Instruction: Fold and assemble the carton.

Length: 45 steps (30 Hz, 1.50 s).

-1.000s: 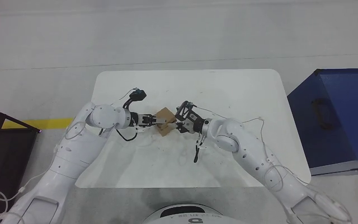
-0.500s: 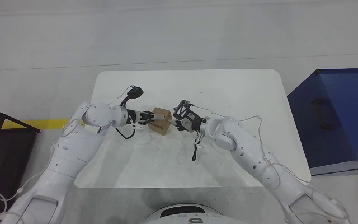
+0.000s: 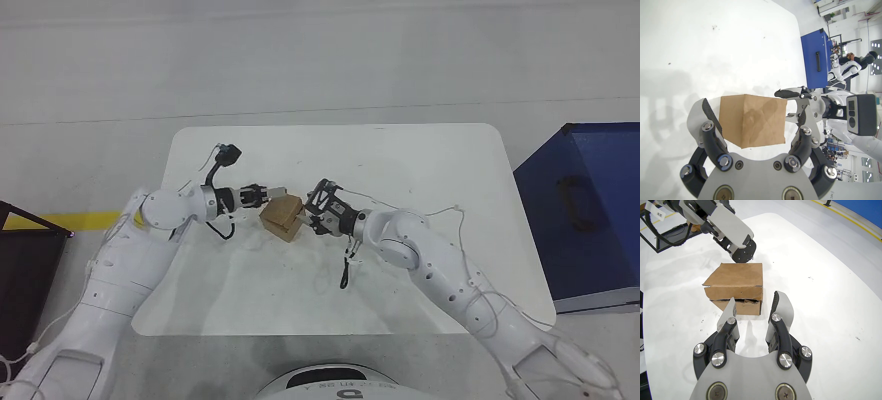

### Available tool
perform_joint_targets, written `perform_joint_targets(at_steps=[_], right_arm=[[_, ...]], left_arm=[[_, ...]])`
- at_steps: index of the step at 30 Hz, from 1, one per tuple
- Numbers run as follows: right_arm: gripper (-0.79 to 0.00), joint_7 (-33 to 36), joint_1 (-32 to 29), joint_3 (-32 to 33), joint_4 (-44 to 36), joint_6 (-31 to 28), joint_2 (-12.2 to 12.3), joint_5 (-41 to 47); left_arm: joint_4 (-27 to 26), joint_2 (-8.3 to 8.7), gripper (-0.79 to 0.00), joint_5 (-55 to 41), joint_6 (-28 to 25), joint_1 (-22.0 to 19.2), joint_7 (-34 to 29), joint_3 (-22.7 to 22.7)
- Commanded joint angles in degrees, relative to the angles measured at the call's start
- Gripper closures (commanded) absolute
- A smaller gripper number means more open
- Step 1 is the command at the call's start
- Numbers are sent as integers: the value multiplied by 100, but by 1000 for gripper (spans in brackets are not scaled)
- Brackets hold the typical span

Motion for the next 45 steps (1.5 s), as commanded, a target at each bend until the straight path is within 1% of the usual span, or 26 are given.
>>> perform_joint_targets(at_steps=[1,5,11,28,35,37,40,43,45], right_arm=[[-397,0,8,-3,15,5,-11,-8],[-391,21,15,3,21,32,-30,-24],[-388,80,17,-14,-3,57,-60,-54],[-391,193,110,-59,130,56,-158,-50],[-391,204,121,-6,202,20,-174,-50],[-394,222,95,49,168,1,-160,-77],[-419,282,-10,229,12,-103,-92,-211],[-437,300,-276,582,-295,-156,23,-286],[-474,286,-513,846,-589,-219,104,-267]], left_arm=[[171,-22,-785,-120,-363,-37,-26,59],[409,-60,-785,-351,-664,-97,-53,133],[522,-77,-785,-468,-788,-127,-125,172],[476,-100,-785,-120,-703,-197,-228,360],[470,-99,-767,-55,-668,-219,-255,376],[473,-98,-767,-50,-663,-224,-268,377],[499,-96,-782,-39,-671,-242,-276,371],[508,-93,-785,-56,-685,-244,-273,355],[514,-92,-785,-62,-695,-244,-271,350]])
